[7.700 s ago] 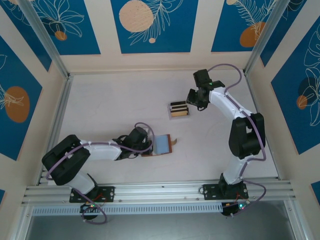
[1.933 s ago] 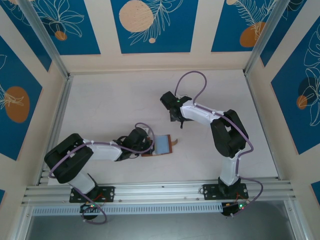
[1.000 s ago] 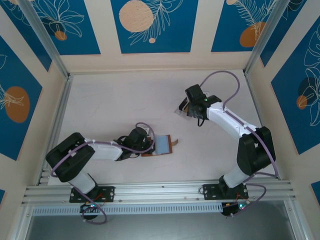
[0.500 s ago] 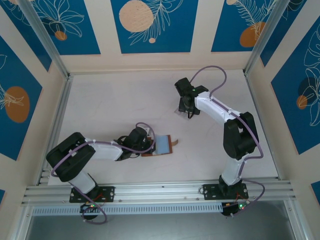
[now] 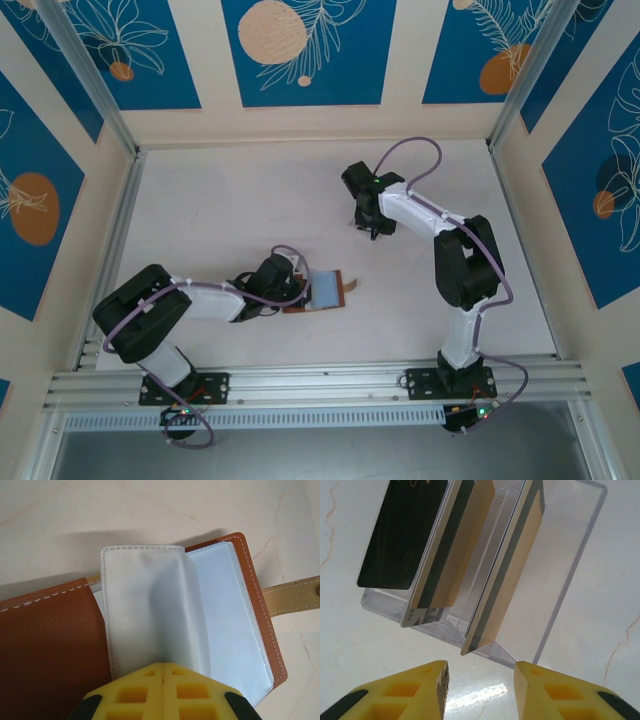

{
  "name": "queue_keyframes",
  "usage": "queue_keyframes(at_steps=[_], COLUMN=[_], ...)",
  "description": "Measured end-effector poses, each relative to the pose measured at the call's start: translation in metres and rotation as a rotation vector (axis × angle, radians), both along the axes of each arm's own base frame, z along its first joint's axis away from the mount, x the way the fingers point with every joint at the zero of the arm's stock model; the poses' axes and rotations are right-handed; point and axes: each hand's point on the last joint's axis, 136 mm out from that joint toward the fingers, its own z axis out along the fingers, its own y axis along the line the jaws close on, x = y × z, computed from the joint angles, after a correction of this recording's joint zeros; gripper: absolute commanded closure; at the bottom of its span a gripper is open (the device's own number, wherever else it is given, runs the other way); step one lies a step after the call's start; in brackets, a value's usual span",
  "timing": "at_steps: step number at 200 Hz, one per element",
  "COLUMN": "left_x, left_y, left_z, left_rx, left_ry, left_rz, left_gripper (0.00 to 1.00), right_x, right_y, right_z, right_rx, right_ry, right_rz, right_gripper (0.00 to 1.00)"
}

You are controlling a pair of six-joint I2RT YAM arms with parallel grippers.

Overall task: Put the credit cards into the card holder
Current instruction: Pick up the credit card from the storage box.

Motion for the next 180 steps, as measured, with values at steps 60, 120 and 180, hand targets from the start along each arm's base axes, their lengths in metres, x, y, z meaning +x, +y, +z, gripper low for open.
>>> queue_keyframes(at_steps=[60,120,180], left_x=[0.000,0.001,0.001], left_y=[0.000,-0.003,-0.003], left_z=[0.000,0.001,0.001], left_rx=[-0.008,-0.022,-0.026], left_ry=[-0.005,-0.009,-0.010], left_rz=[-0.001,-0.007,-0.007], left_gripper=[0.96,0.96,0.96], right_x=[0.003,0.003,0.003], right_y=[0.003,0.004,0.002], right_z=[0.000,0.005,0.002], right_rx=[-0.035,-0.052,-0.068], right_ry=[-0.003,-0.009,-0.004], right_rz=[0.010,0.015,0.009], right_gripper=[0.65,0.67,0.73])
